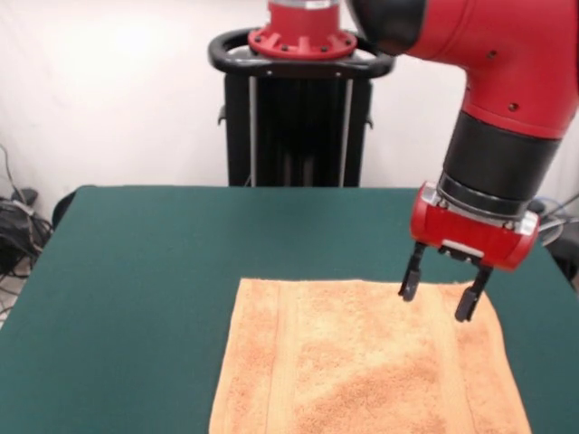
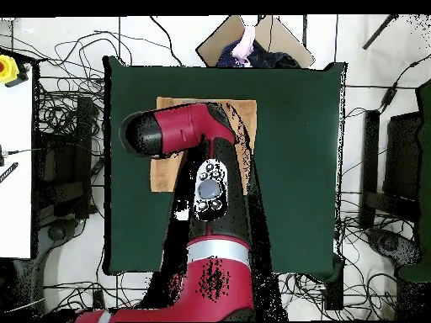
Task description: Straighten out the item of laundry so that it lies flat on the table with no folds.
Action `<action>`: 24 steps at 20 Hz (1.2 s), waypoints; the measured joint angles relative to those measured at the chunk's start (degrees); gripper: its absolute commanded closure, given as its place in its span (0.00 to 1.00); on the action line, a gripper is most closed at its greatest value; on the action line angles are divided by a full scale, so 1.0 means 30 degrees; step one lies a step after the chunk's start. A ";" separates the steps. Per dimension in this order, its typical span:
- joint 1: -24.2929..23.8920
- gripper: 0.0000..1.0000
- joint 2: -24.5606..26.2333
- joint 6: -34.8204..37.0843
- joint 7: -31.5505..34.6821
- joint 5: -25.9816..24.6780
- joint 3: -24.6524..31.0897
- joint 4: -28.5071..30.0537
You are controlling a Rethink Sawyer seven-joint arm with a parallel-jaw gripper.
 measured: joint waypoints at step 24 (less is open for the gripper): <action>0.2398 0.00 0.2652 -0.0218 0.0048 0.0381 -0.3141 -0.0017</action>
